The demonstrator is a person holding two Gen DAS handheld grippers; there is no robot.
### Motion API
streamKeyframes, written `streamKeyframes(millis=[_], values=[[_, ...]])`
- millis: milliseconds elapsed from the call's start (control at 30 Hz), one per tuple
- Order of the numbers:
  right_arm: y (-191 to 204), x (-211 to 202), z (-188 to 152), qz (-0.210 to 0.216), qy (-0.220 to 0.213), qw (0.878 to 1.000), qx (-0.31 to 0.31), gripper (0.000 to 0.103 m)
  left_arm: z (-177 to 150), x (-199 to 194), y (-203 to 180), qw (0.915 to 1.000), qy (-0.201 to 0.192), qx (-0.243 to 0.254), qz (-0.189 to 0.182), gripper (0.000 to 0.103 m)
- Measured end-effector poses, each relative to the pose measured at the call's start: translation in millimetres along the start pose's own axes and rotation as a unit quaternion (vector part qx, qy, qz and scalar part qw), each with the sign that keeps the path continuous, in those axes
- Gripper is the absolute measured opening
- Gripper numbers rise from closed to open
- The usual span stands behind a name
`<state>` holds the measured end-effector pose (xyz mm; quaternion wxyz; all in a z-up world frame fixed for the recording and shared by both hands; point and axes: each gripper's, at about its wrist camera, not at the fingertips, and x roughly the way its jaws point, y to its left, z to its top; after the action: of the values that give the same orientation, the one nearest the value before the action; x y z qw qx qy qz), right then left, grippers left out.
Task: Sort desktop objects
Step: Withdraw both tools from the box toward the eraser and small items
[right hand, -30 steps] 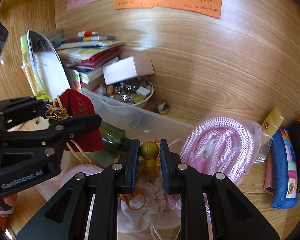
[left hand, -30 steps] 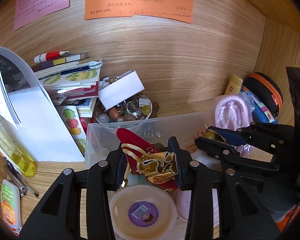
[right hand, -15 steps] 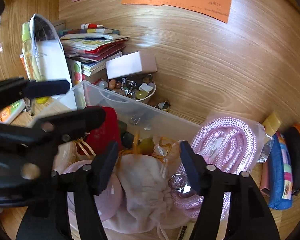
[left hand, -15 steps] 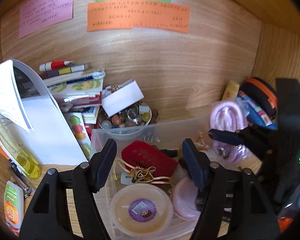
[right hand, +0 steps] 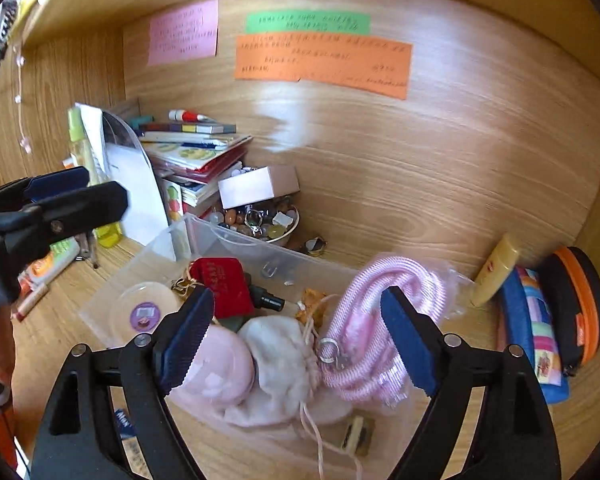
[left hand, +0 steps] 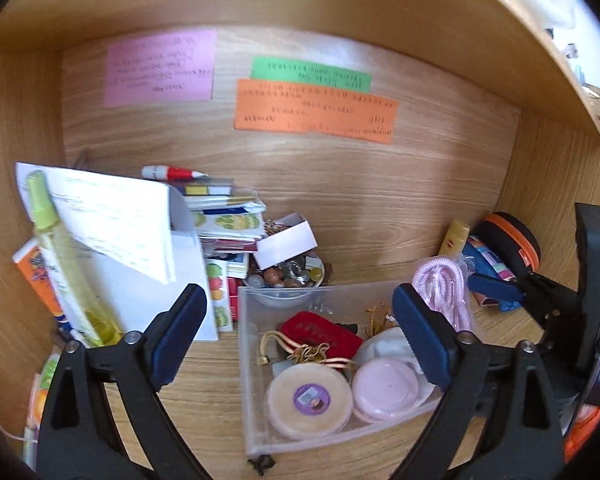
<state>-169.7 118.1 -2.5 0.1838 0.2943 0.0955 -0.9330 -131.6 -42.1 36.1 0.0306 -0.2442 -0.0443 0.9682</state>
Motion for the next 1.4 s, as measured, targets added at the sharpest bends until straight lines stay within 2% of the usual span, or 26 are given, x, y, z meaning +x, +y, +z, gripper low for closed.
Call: streamKeyframes(millis=[100,267,400,533,700,833,933,1067,1233,1300,1333,1400], values=[[-2,-17,-8,0.000,-0.005,1.000,0.001,0.086,-5,-15,0,0.9997,-0.008,0.014,0.017,0.097],[-1,-38,-25,0.017,-0.005,1.000,0.001,0.087,-20,-30,-1,0.9992,-0.002,0.032,0.022,0.097],[4,-49,-45,0.027,0.005,1.000,-0.008,0.087,-40,-39,2,0.9979,0.012,0.048,0.042,0.097],[19,-56,-65,0.030,0.013,0.998,-0.048,0.087,-61,-42,12,0.9962,0.038,0.051,0.060,0.097],[36,-53,-87,0.045,0.036,0.995,-0.081,0.087,-92,-31,24,0.9930,0.086,0.040,0.070,0.097],[40,-38,-106,0.086,0.075,0.992,-0.052,0.087,-119,-13,33,0.9887,0.130,0.017,0.073,0.097],[43,-29,-115,0.090,0.091,0.991,-0.042,0.087,-135,0,37,0.9847,0.162,-0.002,0.064,0.097],[43,-25,-122,0.083,0.101,0.991,-0.041,0.087,-142,12,34,0.9821,0.177,0.007,0.063,0.097],[43,-23,-129,0.080,0.115,0.989,-0.046,0.085,-139,22,21,0.9824,0.176,0.036,0.051,0.097],[45,-21,-131,0.079,0.119,0.988,-0.057,0.082,-138,26,17,0.9824,0.176,0.040,0.050,0.091],[46,-19,-131,0.081,0.122,0.987,-0.062,0.080,-138,28,15,0.9818,0.179,0.041,0.048,0.082],[49,-18,-132,0.087,0.128,0.985,-0.074,0.068,-138,33,14,0.9801,0.190,0.040,0.043,0.073]])
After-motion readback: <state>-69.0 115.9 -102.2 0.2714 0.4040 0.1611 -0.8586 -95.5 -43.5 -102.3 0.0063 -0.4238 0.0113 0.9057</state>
